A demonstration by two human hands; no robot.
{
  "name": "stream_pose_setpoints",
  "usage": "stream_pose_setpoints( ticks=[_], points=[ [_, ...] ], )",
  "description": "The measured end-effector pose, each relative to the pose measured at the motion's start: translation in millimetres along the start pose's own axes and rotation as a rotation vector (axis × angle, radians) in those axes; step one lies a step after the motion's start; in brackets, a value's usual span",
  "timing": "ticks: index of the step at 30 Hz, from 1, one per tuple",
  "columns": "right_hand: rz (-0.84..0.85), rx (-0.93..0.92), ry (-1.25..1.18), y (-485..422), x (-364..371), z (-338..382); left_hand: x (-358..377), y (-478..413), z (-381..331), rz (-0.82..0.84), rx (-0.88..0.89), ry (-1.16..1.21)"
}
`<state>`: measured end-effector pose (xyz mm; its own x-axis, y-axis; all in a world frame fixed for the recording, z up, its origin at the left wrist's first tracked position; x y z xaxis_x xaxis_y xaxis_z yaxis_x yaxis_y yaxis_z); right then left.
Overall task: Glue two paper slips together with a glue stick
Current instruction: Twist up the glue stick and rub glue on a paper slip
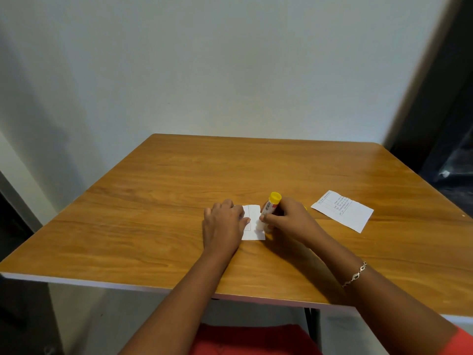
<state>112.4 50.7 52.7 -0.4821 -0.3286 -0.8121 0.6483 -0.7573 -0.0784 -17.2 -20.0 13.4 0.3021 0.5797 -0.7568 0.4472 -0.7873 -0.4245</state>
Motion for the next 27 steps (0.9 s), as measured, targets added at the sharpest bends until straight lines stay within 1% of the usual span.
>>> stream_pose_setpoints(
  ticks=[9,15,18,19,21,24,25,27],
  points=[
    [-0.002,-0.010,-0.048,12.7,4.4,-5.3,-0.9,0.6,0.6,-0.006,0.010,-0.009],
    [-0.041,0.046,-0.176,18.8,7.0,-11.3,-4.6,-0.5,-0.2,-0.022,0.005,0.004],
    [-0.038,0.071,-0.263,23.0,8.4,-13.6,-10.9,-3.8,3.7,-0.014,0.071,0.095],
    [-0.039,0.082,-0.296,24.1,8.5,-14.2,-13.7,-6.3,5.4,0.026,0.091,0.149],
    [-0.048,0.097,-0.356,25.7,7.8,-14.5,-18.9,-11.7,8.6,0.169,0.128,0.223],
    [-0.063,0.104,-0.430,26.0,5.1,-14.2,-23.8,-17.0,11.3,0.423,0.166,0.171],
    [-0.062,0.105,-0.440,26.1,4.4,-14.1,-24.3,-18.4,13.0,0.486,0.169,0.153],
    [-0.050,0.110,-0.466,25.5,3.6,-14.1,-23.9,-20.2,16.3,0.559,0.156,0.118]
  ],
)
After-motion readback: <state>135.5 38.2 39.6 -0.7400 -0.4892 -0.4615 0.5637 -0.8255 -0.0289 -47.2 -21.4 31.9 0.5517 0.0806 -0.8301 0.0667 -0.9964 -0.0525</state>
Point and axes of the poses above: each hand's wrist, its own y-axis away from the middle knuckle, its own x-axis out of the palm, z = x × y, the point moved 2 cm from there along -y, towards the middle knuckle, and after that the axes turned 15 degrees about y, right-handed, at the moved point
